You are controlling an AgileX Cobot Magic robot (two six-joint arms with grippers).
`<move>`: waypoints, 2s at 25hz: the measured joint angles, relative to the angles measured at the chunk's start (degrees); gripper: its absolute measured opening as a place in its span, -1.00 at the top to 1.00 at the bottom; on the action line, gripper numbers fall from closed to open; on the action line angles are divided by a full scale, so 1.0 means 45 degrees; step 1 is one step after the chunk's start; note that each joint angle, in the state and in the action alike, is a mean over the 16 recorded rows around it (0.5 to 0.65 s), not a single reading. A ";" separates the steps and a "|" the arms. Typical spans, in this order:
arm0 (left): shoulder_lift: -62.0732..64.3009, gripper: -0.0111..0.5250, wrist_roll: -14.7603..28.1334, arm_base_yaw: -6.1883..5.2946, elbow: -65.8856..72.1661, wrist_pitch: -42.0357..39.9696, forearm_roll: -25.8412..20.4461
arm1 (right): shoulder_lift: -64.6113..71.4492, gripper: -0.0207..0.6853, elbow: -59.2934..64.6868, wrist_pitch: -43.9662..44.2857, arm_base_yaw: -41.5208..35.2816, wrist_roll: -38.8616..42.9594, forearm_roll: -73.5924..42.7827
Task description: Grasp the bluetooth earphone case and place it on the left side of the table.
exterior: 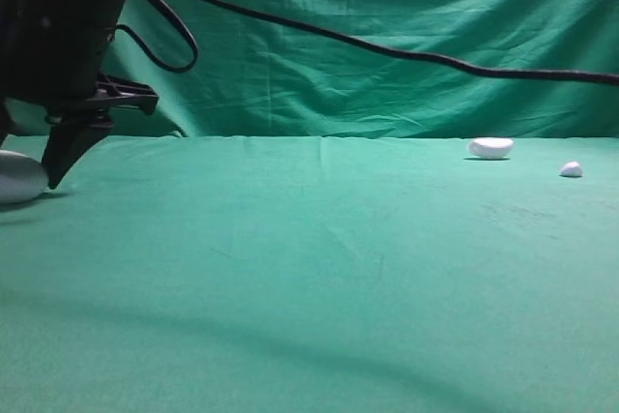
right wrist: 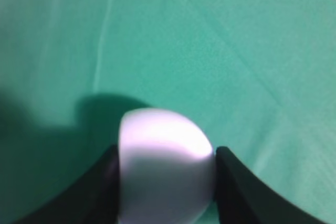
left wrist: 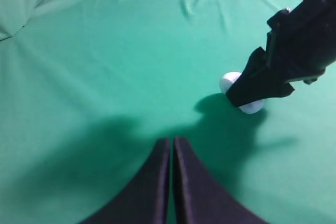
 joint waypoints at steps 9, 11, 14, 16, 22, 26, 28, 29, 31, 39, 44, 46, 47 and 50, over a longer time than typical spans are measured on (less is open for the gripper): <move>0.0000 0.96 0.0000 0.0000 0.0000 0.0000 0.0000 | -0.1664 -0.05 -0.1202 0.2365 -0.0549 0.0496 0.0015; 0.0000 0.96 0.0000 0.0000 0.0000 0.0000 0.0000 | -0.2218 0.18 -0.1333 0.2917 -0.0831 0.0764 0.0026; 0.0000 0.96 0.0000 0.0000 0.0000 0.0000 0.0000 | -0.3144 0.52 -0.1318 0.3595 -0.1280 0.1183 0.0027; 0.0000 0.96 0.0000 0.0000 0.0000 0.0000 0.0000 | -0.3794 0.72 -0.1162 0.3931 -0.1575 0.1463 0.0020; 0.0000 0.96 0.0000 0.0000 0.0000 0.0000 0.0000 | -0.6034 0.94 0.0293 0.4382 -0.2240 0.2119 -0.0089; 0.0000 0.96 0.0000 0.0000 0.0000 0.0000 0.0000 | -0.7937 0.94 0.2253 0.4419 -0.2369 0.2222 -0.0309; 0.0000 0.96 0.0000 0.0000 0.0000 0.0000 0.0000 | -0.9034 0.94 0.3501 0.4405 -0.2370 0.2224 -0.0457; 0.0000 0.96 0.0000 0.0000 0.0000 0.0000 0.0000 | -0.9610 0.94 0.4196 0.4369 -0.2368 0.2223 -0.0529; 0.0000 0.96 0.0000 0.0000 0.0000 0.0000 0.0000 | -1.0825 0.94 0.5694 0.4226 -0.2365 0.2219 -0.0667; 0.0000 0.96 0.0000 0.0000 0.0000 0.0000 0.0000 | -1.6121 0.94 1.2071 0.2506 -0.2365 0.2218 -0.1117; 0.0000 0.96 0.0000 0.0000 0.0000 0.0000 0.0000 | -1.9353 0.94 1.5404 0.0749 -0.2365 0.2236 -0.1156; 0.0000 0.96 0.0000 0.0000 0.0000 0.0000 0.0000 | -2.0491 0.94 1.6403 0.0167 -0.2365 0.2244 -0.1139; 0.0000 0.96 0.0000 0.0000 0.0000 0.0000 0.0000 | -2.1006 0.94 1.6831 -0.0065 -0.2365 0.2243 -0.1129; 0.0000 0.96 0.0000 0.0000 0.0000 0.0000 0.0000 | -2.2344 0.94 1.7837 -0.0531 -0.2365 0.2219 -0.1111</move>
